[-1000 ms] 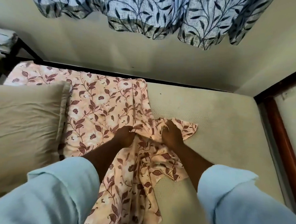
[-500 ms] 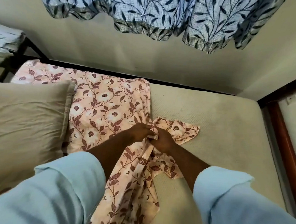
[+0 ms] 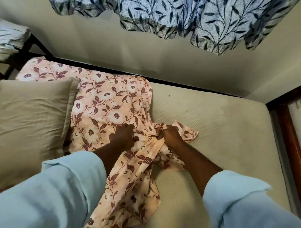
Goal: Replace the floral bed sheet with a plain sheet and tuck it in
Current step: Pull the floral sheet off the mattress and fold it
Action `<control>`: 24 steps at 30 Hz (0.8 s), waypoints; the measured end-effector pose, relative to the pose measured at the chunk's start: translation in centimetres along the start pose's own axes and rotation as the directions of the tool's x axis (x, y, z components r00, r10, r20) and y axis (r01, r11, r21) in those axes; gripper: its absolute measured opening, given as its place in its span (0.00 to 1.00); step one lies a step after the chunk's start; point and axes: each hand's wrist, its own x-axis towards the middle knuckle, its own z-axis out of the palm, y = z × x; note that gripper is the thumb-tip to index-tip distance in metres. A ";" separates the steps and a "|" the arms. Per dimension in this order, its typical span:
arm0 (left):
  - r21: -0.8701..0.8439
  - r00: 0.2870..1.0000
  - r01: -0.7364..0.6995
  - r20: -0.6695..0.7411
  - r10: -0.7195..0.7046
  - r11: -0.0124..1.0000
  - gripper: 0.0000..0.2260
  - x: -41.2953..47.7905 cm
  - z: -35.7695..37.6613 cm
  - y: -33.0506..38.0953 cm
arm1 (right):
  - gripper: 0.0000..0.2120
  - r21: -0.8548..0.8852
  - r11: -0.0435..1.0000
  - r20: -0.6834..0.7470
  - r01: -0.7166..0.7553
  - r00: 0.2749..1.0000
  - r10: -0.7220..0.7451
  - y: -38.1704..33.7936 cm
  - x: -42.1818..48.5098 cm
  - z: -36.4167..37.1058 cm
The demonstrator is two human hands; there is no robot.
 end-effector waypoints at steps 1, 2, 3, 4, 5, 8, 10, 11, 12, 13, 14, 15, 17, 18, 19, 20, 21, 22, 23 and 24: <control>0.022 0.999 0.011 -0.050 -0.010 1.000 0.22 0.1 -0.1 0.0 | 0.12 0.014 1.000 -0.009 -0.020 1.000 0.020 -0.5 -0.2 0.0; 0.028 0.993 0.017 -0.113 -0.013 0.999 0.16 0.2 -0.2 0.0 | 0.13 0.031 0.999 -0.023 -0.038 0.999 0.038 -0.8 0.0 0.0; -0.002 0.986 0.027 -0.166 -0.027 1.000 0.10 0.4 -0.5 0.1 | 0.13 0.047 0.998 -0.046 -0.051 0.998 0.053 -1.0 0.1 -0.1; -0.061 0.978 0.033 -0.202 -0.045 0.998 0.07 0.5 -0.8 0.3 | 0.14 0.054 0.997 -0.068 -0.056 0.996 0.060 -1.0 0.3 -0.3; -0.127 0.974 0.041 -0.215 -0.067 0.991 0.07 0.6 -1.2 0.4 | 0.15 0.026 0.998 -0.095 -0.058 0.994 0.060 -1.2 0.3 -0.5; -0.239 0.972 0.070 -0.202 -0.120 0.969 0.09 0.9 -1.9 0.6 | 0.13 -0.056 0.998 -0.159 -0.008 0.987 -0.001 -0.7 0.1 -1.3; -0.283 0.970 0.077 -0.199 -0.137 0.956 0.10 1.1 -2.1 0.4 | 0.06 -0.231 0.968 -0.126 0.102 0.983 -0.133 -0.2 -0.2 -1.6; -0.311 0.971 0.071 -0.195 -0.136 0.948 0.11 1.2 -2.2 0.4 | 0.05 -0.278 0.950 -0.093 0.141 0.981 -0.173 0.1 -0.3 -1.6; -0.351 0.973 0.065 -0.187 -0.138 0.934 0.11 1.4 -2.2 0.3 | 0.06 -0.291 0.942 -0.077 0.166 0.978 -0.196 0.4 -0.5 -1.6; -0.392 0.974 0.062 -0.177 -0.142 0.918 0.12 1.5 -2.4 0.4 | 0.06 -0.295 0.937 -0.076 0.189 0.973 -0.220 0.6 -0.6 -1.6; -0.419 0.974 0.059 -0.173 -0.143 0.906 0.12 1.6 -2.7 0.5 | 0.07 -0.292 0.934 -0.075 0.205 0.969 -0.237 0.7 -0.8 -1.5; -0.428 0.975 0.055 -0.171 -0.141 0.902 0.12 1.7 -3.2 0.7 | 0.08 -0.289 0.931 -0.073 0.224 0.964 -0.254 1.0 -0.9 -1.2; -0.450 0.977 0.041 -0.169 -0.130 0.892 0.12 1.7 -4.0 1.3 | 0.14 -0.299 0.924 -0.047 0.238 0.964 -0.263 1.7 -1.1 -0.4; -0.477 0.980 0.021 -0.165 -0.113 0.879 0.11 1.7 -4.2 1.7 | 0.19 -0.304 0.921 -0.036 0.243 0.963 -0.266 2.1 -1.0 0.2; -0.501 0.983 -0.004 -0.162 -0.089 0.865 0.11 1.6 -4.3 2.1 | 0.23 -0.317 0.912 -0.028 0.261 0.959 -0.284 2.5 -0.8 0.9; -0.515 0.985 -0.028 -0.158 -0.063 0.857 0.11 1.4 -4.2 2.6 | 0.28 -0.332 0.900 -0.003 0.284 0.953 -0.302 2.8 -0.6 1.6; -0.521 0.988 -0.044 -0.150 -0.041 0.853 0.10 1.2 -4.1 3.0 | 0.34 -0.338 0.887 0.032 0.314 0.946 -0.323 3.0 -0.4 2.2; -0.518 0.990 -0.055 -0.141 -0.021 0.854 0.10 1.2 -3.7 3.3 | 0.40 -0.333 0.878 0.069 0.343 0.938 -0.340 3.2 -0.1 2.7; -0.510 0.991 -0.063 -0.133 -0.006 0.858 0.10 1.2 -3.4 3.6 | 0.45 -0.313 0.881 0.092 0.355 0.935 -0.344 3.1 0.2 3.2; -0.498 0.992 -0.070 -0.125 0.009 0.864 0.11 1.2 -3.2 3.8 | 0.48 -0.284 0.888 0.096 0.362 0.932 -0.349 2.8 0.3 3.6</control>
